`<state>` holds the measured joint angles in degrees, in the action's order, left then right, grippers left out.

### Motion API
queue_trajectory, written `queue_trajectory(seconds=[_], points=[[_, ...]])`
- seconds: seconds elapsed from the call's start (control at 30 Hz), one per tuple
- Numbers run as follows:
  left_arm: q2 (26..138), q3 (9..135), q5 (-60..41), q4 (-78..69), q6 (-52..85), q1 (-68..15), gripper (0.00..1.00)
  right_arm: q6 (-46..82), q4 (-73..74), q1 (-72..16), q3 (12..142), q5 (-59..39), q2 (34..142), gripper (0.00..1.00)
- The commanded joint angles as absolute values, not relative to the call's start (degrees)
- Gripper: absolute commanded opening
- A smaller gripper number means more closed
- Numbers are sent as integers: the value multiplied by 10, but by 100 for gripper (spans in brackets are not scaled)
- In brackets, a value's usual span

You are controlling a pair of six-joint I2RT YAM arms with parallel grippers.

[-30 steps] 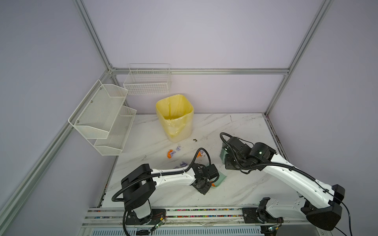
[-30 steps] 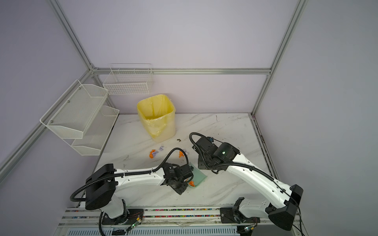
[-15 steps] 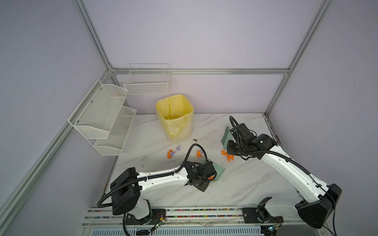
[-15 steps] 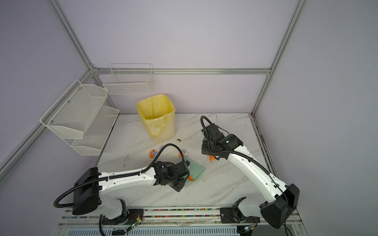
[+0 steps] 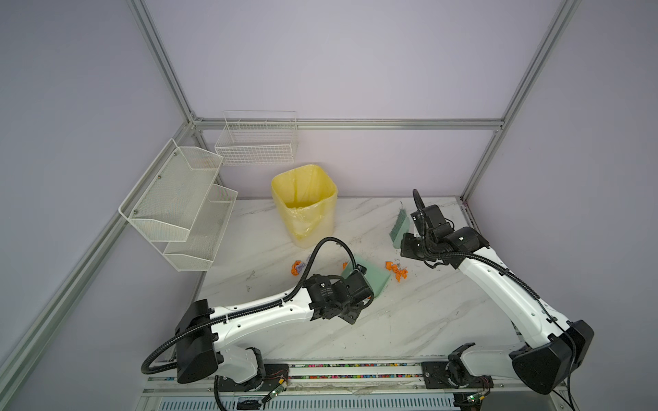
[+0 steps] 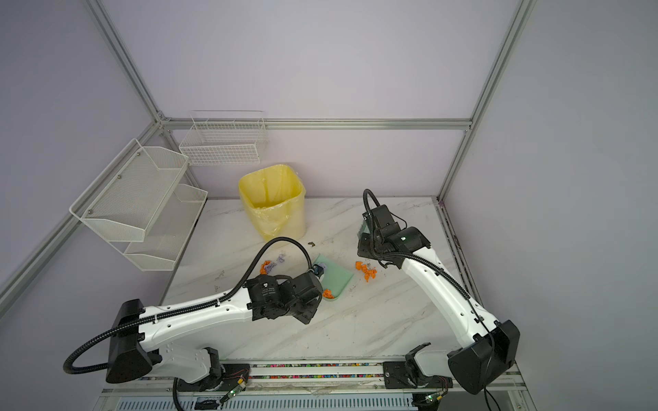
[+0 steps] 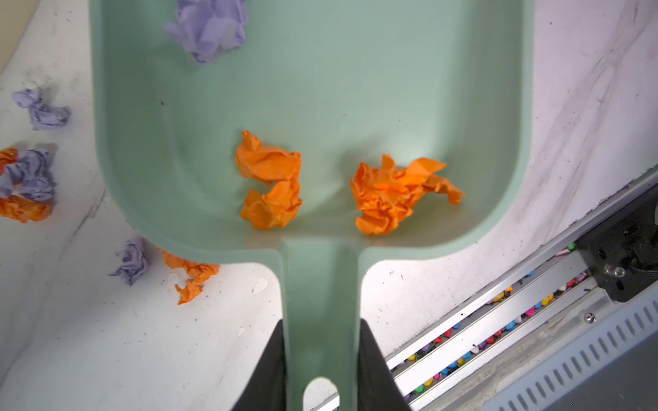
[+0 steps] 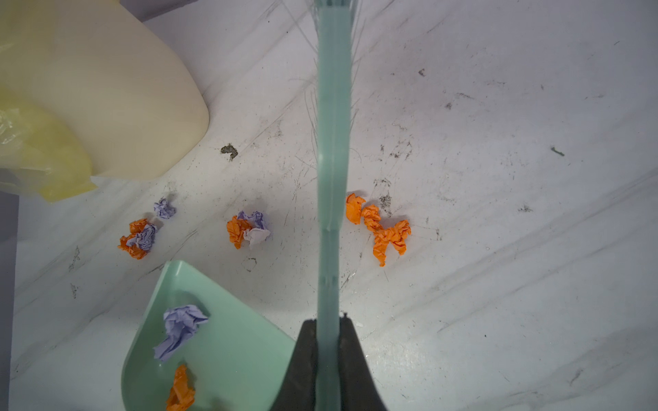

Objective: Sweep away the paper scraps from the table
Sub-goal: 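Draw the brush back with the right gripper while the left lifts the dustpan, then carry the loaded dustpan with the left gripper up to the yellow bin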

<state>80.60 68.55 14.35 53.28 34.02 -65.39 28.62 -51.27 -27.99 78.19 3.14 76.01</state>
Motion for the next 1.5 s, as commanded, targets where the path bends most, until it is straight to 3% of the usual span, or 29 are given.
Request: queue_trajectory(seconds=[0.0, 0.23, 0.87, 1.47], points=[[778, 786, 160, 576, 370, -654, 6, 270, -490, -264, 780, 12, 755, 0], [733, 810, 191, 571, 352, -647, 8, 261, -461, -237, 758, -18, 763, 0], [787, 956, 101, 581, 276, -548, 8, 256, -444, -220, 740, -32, 765, 0], [834, 1054, -56, 543, 268, -399, 8, 250, -440, -216, 730, -38, 751, 0]])
